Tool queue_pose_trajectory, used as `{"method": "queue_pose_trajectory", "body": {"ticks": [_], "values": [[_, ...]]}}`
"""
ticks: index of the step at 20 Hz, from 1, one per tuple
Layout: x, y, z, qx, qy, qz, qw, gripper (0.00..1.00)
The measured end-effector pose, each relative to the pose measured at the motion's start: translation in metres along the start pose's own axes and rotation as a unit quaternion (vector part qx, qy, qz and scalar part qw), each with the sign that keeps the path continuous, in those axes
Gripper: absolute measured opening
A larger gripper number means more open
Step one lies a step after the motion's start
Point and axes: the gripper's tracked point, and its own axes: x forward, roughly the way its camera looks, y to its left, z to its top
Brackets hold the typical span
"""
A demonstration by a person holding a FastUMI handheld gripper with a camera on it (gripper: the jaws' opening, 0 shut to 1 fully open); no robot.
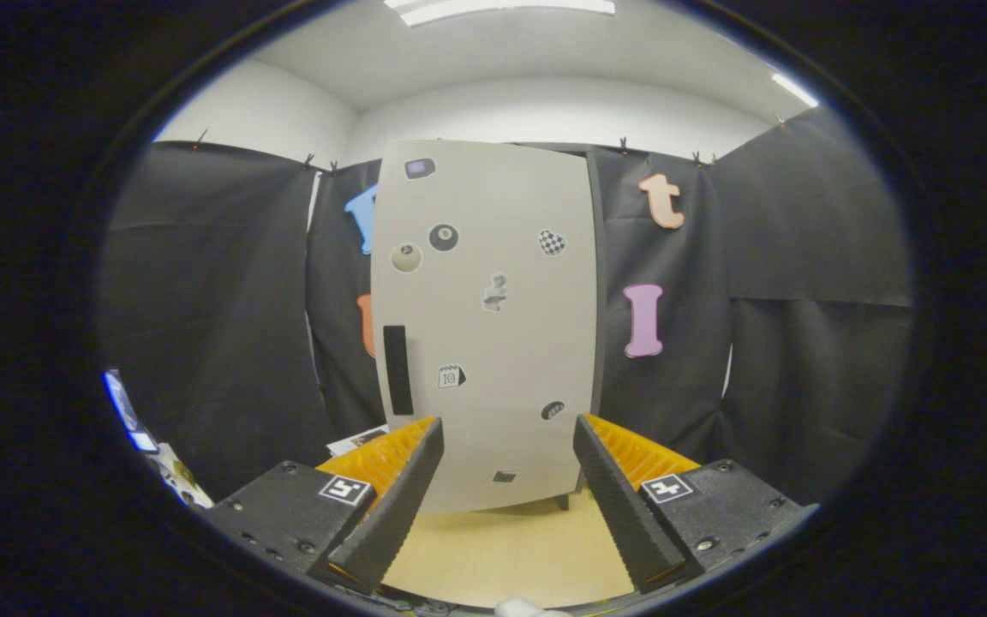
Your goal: Open the shoe cabinet door, grab the shoes and put them into the shoe cabinet, then close the shoe cabinet door.
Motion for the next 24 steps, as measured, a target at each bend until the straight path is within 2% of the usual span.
{"method": "queue_pose_trajectory", "body": {"ticks": [9, 24], "values": [[-0.026, -0.034, -0.024, 0.003, 0.017, -0.039, 0.999, 1.00], [-0.038, -0.035, -0.038, -0.001, 0.019, -0.041, 0.999, 1.00]]}}
